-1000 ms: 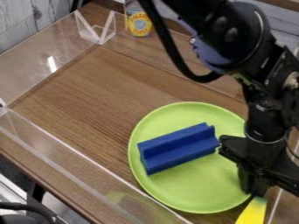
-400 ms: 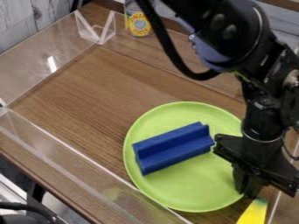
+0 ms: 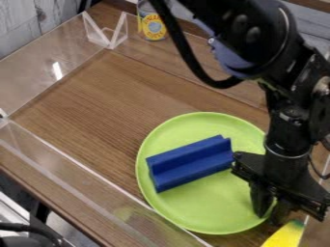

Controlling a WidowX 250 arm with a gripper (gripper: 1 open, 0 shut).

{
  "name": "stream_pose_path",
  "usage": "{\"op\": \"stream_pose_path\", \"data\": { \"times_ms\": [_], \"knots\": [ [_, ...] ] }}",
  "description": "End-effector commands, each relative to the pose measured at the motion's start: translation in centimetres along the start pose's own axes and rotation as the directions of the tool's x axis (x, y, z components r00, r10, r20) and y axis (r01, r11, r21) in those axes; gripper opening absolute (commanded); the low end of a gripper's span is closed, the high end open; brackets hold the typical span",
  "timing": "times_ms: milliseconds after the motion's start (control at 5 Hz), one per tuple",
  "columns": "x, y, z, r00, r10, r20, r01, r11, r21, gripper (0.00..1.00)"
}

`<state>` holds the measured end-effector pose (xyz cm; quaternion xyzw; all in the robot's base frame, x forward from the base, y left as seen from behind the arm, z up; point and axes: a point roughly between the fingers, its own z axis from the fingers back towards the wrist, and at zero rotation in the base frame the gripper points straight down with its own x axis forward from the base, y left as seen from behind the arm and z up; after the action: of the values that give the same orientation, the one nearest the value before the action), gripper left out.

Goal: Put the banana in the green plate

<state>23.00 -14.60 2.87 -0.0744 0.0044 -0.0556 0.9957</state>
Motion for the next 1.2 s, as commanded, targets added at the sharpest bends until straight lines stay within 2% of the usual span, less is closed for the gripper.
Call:
{"op": "stream_pose_path", "data": {
  "times_ms": [0, 200, 400, 1000],
  "knots": [
    [0.9, -0.9, 2.3, 0.997, -0.011, 0.071, 0.012, 1.0, -0.025, 0.0],
    [0.8, -1.0, 2.2, 0.998, -0.005, 0.067, 0.007, 1.0, -0.03, 1.0],
    [0.7, -1.1, 2.3, 0.998, -0.001, 0.065, 0.003, 0.999, -0.032, 1.0],
    [0.4, -1.4, 0.9, 0.998, -0.016, 0.054, 0.018, 0.999, -0.045, 1.0]
  ]
}}
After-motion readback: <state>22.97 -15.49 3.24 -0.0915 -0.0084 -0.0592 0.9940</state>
